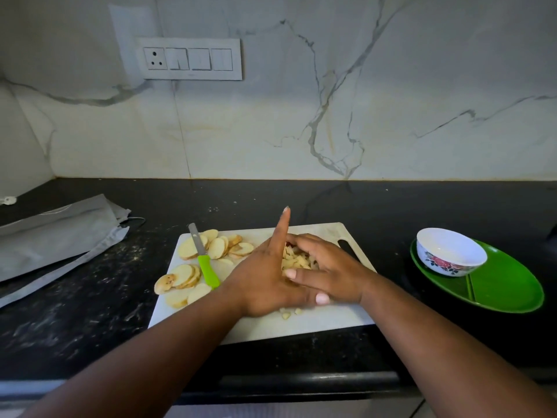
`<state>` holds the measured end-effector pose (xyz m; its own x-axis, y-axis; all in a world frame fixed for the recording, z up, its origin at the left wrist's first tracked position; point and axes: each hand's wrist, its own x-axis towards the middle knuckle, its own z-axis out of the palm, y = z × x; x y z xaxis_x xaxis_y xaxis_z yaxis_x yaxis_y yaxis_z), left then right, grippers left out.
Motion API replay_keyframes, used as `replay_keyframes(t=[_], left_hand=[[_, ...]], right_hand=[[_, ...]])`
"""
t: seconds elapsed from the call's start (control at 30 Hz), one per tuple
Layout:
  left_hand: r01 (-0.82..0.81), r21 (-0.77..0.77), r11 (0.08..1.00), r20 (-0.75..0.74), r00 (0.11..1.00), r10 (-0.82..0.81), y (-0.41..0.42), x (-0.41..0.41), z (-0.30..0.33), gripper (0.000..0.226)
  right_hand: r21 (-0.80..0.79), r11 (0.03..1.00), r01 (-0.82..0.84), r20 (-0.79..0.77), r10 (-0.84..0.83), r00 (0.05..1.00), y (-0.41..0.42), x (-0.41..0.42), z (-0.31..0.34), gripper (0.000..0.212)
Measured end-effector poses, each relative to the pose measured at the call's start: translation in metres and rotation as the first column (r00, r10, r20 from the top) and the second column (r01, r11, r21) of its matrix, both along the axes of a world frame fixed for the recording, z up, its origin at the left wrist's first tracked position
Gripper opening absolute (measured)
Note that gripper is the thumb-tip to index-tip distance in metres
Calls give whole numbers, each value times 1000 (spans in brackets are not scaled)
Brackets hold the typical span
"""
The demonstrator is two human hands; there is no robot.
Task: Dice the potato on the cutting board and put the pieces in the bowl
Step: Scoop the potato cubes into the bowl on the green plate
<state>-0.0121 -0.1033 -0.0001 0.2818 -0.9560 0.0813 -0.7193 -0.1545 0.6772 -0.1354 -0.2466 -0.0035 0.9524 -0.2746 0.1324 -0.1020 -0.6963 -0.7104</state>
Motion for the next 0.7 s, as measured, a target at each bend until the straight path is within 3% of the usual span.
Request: replay_keyframes(t=[0.07,0.13,0.2,0.27,0.43,0.5,0.7], left_hand=[[10,-76,997,-148,989,-21,5,1,2,135],[-51,-159,986,-334,943,-5,5,3,7,125],[-239,-169,956,-540,834,113,-4,4,13,124],[-366,-117,923,-652,730,206,-15,2,16,130],[-384,-150,911,-586,776,231,-26,-11,5,118],[-408,-181,895,-644,737,206,-26,-4,1,122],[-425,-181,887,-749,644,156,-25,1,2,108]], right_hand=[[29,998,-48,2,48,999,2,-4,4,95],[-67,996,-63,-47,60,997,6,-5,6,109],[-207,977,-49,-107,27,994,9,-2,4,120],[-278,961,-1,-108,-31,994,15,3,3,125],[-239,968,75,-5,-78,997,23,21,2,101],[-248,964,101,19,-99,995,23,29,2,90],[-353,926,134,48,-125,991,25,40,-2,73]])
